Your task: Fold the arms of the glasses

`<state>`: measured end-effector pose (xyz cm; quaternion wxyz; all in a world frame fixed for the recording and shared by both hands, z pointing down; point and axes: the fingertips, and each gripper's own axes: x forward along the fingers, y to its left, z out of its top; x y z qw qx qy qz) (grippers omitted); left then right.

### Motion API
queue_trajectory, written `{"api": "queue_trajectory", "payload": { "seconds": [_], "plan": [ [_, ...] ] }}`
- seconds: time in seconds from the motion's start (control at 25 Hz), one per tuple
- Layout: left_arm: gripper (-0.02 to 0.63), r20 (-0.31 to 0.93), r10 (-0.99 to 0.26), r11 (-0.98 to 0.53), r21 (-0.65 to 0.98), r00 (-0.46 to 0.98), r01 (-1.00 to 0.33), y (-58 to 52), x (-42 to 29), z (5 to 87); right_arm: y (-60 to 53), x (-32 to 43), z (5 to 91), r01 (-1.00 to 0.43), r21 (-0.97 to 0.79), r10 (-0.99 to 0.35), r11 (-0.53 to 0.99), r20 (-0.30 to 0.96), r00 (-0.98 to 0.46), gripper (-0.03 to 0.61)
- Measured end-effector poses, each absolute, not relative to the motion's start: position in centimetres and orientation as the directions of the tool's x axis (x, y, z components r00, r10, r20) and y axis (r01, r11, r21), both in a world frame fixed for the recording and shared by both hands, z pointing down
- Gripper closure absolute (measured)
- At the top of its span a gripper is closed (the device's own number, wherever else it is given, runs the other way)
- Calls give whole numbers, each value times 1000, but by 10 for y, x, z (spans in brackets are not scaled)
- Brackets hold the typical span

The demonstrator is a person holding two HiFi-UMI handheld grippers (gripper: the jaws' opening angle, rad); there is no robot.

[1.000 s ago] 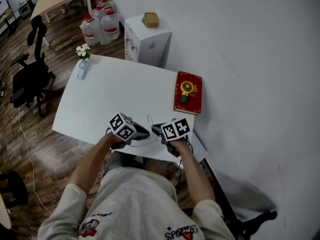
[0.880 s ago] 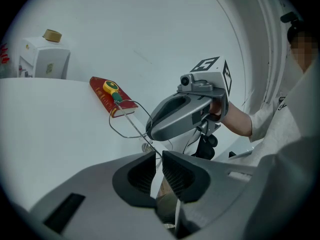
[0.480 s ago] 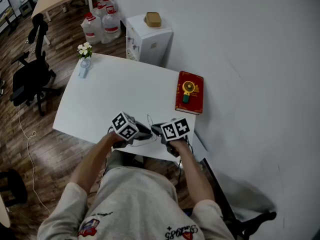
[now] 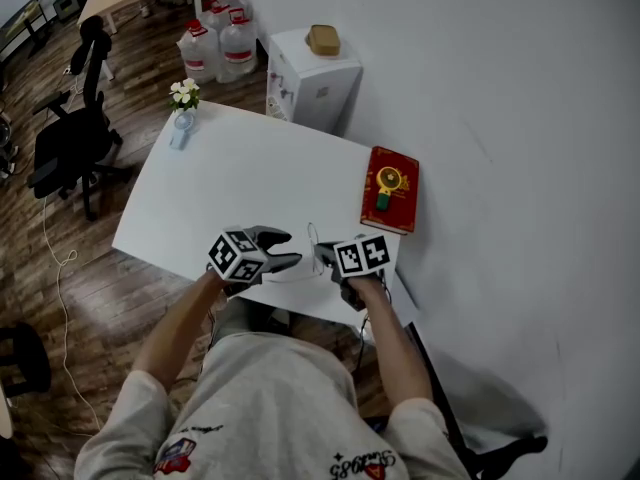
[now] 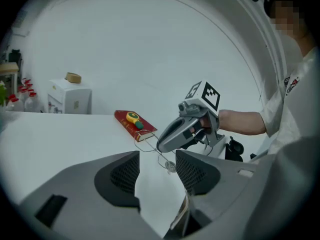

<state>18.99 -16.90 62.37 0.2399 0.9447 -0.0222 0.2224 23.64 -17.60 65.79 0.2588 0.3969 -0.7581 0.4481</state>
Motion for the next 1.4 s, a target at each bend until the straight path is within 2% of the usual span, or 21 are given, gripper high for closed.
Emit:
{"api": "queue_trajectory", "payload": {
  "seconds": [0.24,0.44,0.56,0.84,1.08,1.24,1.4],
  "plan": [
    [397,368,-185,-799,484,911,-358,-197,135,620,-191,241,664,-843,-469,-393,264,746,-538,561],
    [397,332,-402,-671,528,853,-521,-207,88,629,-207,238,662,-843,-473,-419,256,732,-537,561],
    [397,327,-479,-574,586,815,-572,-200,67,642,-219,234,655,-841,-474,-441,261,716,-541,561],
    [396,282,-470,-480,714,837,-510,-167,74,660,-242,230,641,-834,-489,-492,257,677,-548,561],
    [400,169,-568,-374,819,805,-436,-179,91,652,-250,222,635,-811,-532,-500,245,647,-576,561],
    [437,109,-589,-344,863,801,-370,-182,103,644,-250,220,635,-804,-544,-504,239,638,-582,561],
    [511,75,-579,-343,881,812,-326,-184,113,634,-250,219,633,-801,-550,-508,237,632,-585,561]
  ]
}}
